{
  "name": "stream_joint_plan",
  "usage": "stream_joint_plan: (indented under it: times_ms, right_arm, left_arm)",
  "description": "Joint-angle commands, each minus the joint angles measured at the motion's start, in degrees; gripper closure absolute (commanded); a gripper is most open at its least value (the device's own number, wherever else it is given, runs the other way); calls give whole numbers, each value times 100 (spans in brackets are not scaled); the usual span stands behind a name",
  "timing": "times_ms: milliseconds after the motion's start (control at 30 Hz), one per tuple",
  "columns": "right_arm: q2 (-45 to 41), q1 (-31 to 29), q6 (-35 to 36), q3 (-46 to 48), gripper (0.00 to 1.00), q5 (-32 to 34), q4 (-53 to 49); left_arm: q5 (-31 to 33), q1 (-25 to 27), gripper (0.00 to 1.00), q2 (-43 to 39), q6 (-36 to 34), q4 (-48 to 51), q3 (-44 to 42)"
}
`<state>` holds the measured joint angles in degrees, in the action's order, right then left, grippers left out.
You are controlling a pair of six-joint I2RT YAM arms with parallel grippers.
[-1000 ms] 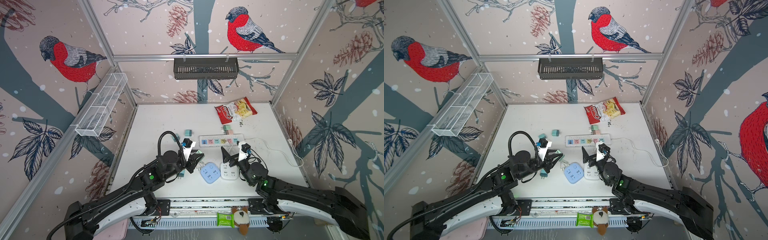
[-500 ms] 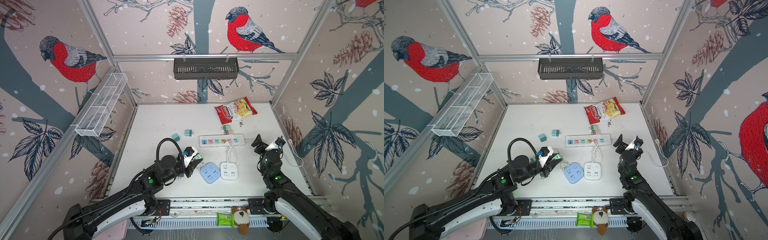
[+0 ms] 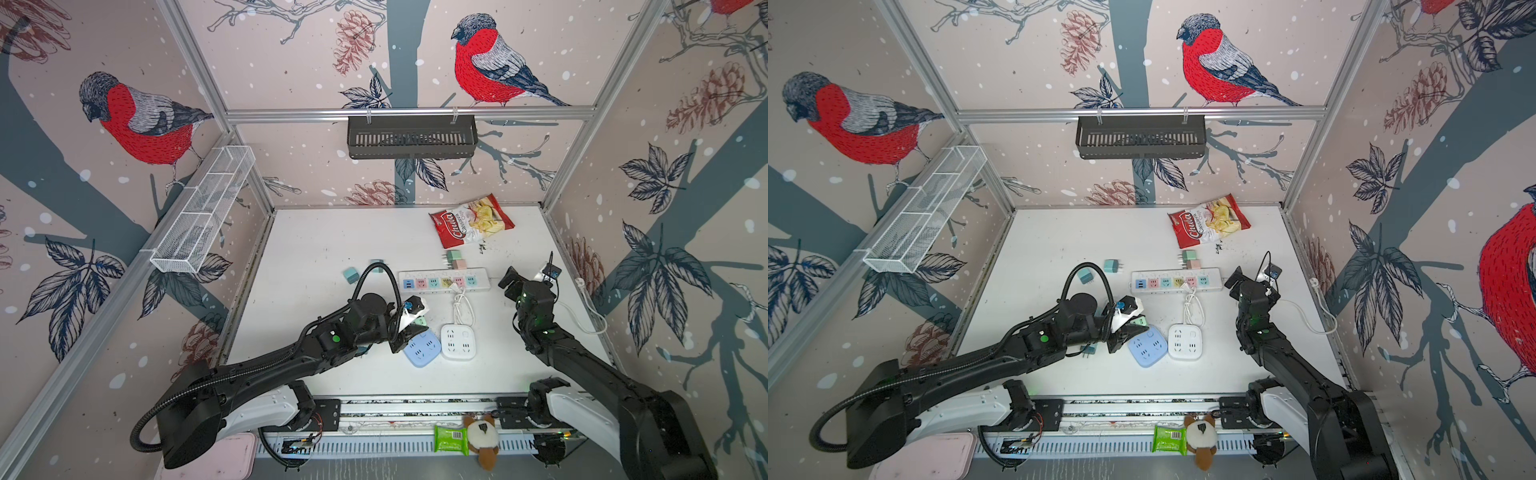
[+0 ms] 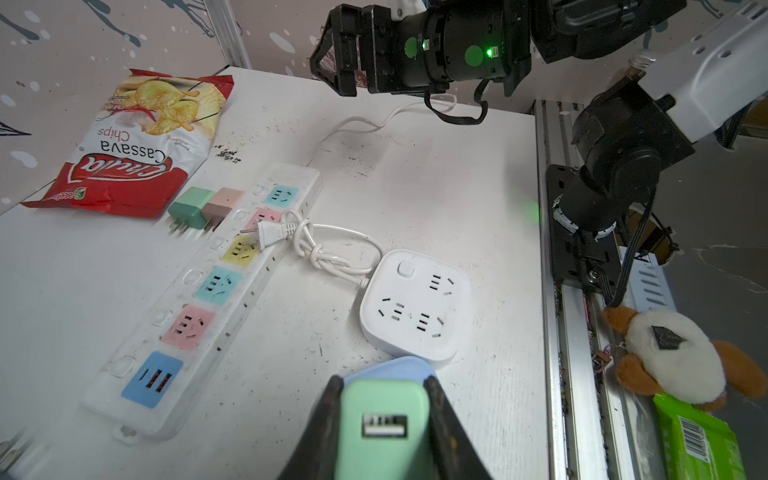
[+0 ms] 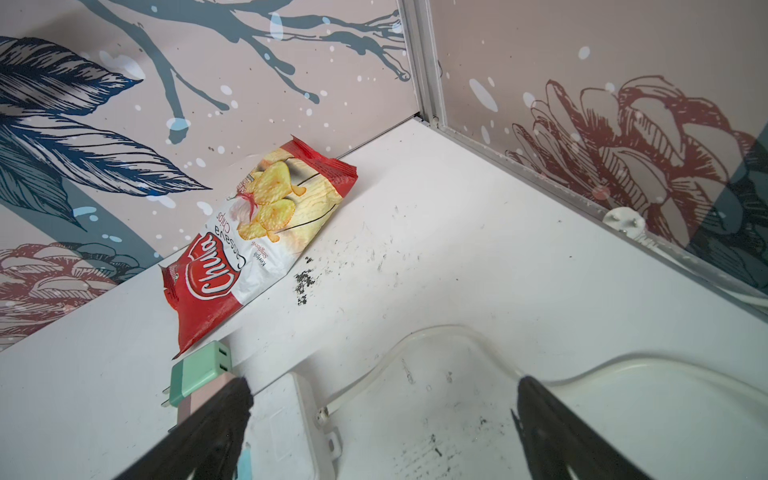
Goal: Insert the plug
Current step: 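Carry the green charger with the left gripper while the right arm withdraws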
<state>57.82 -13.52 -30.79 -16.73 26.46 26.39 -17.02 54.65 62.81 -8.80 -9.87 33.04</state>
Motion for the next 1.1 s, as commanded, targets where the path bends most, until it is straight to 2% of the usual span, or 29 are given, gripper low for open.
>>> stream_joint_plan:
  times_ms: [0,167,400,600,767,1067]
  right_arm:
    - [9,-119,115,-32,0,54,266]
    - [-93,-308,181,46,0,297,348]
    - [-201,-335,168,126,0,369,392]
    - [-208,-344,141,117,0,436,358]
    - [-245,-352,102,139,0,485,340]
    - [-296,-203,-90,161,0,501,244]
  left_arm:
    - [-275,67,100,84,-191,-288,54]
    - [-168,176,100,172,-185,-646,-26]
    - [-131,353,100,500,-438,-238,273]
    - [-110,622,100,1046,-629,-49,632]
    - [173,830,100,1647,-719,230,1063]
    - [126,933,100,2505,-993,520,1764]
